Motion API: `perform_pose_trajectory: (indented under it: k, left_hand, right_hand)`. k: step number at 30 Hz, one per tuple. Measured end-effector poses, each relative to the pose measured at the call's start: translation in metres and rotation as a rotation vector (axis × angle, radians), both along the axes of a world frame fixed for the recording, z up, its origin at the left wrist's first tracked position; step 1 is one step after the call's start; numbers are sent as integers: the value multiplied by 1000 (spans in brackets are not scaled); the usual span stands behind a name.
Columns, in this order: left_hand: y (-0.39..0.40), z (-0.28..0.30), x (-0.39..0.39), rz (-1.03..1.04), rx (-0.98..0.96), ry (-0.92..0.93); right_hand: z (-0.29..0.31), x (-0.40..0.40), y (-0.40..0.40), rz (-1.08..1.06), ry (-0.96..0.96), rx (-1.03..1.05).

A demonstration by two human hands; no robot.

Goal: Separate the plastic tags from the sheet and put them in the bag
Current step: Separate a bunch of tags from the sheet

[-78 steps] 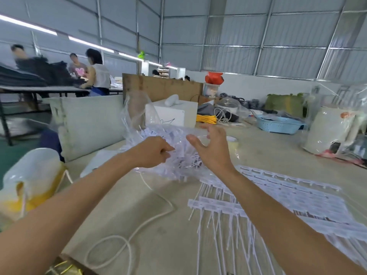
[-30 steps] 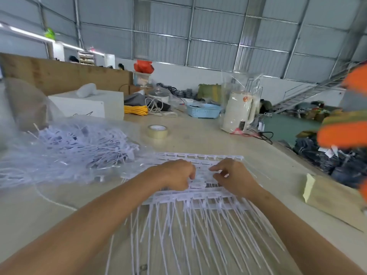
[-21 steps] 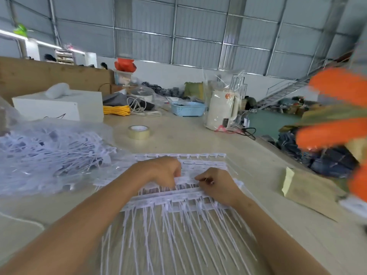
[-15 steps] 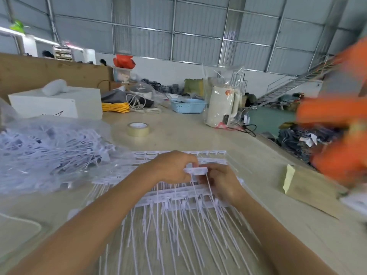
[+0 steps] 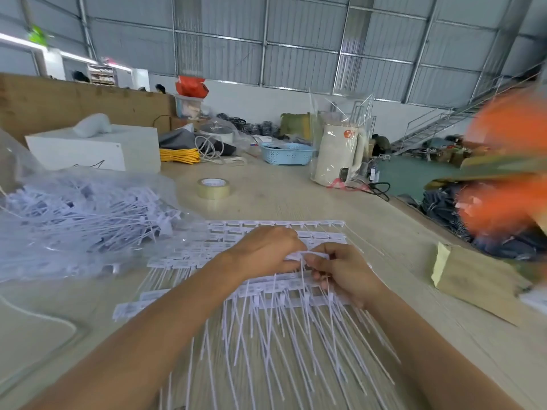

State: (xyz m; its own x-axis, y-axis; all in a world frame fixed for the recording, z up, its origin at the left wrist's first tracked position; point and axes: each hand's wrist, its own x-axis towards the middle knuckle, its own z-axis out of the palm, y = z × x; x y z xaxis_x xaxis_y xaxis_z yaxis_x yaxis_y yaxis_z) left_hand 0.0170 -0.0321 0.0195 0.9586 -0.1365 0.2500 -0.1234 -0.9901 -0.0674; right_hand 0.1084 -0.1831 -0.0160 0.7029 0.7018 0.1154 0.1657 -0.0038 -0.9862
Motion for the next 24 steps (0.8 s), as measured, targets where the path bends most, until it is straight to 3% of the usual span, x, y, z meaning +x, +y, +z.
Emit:
perform_pose_trajectory:
  k: [3, 12, 17, 20, 22, 24]
  left_hand:
    - [-2, -1, 0, -7, 24, 43]
    - [5, 10, -10, -60, -528, 208]
    - [8, 16, -10, -137, -775, 144]
    - [12, 18, -15, -199, -874, 199]
    - [15, 19, -16, -194, -930, 199]
    - [15, 19, -12, -145, -856, 154]
  right_hand:
    - [0, -1, -2, 6, -18, -21]
    - [14, -15, -6, -8, -315, -39]
    - [23, -16, -7, -1, -293, 76]
    - [25, -12, -12, 25, -143, 141]
    - [31, -4, -18, 38, 71, 261]
    - [38, 0, -23, 58, 304, 358]
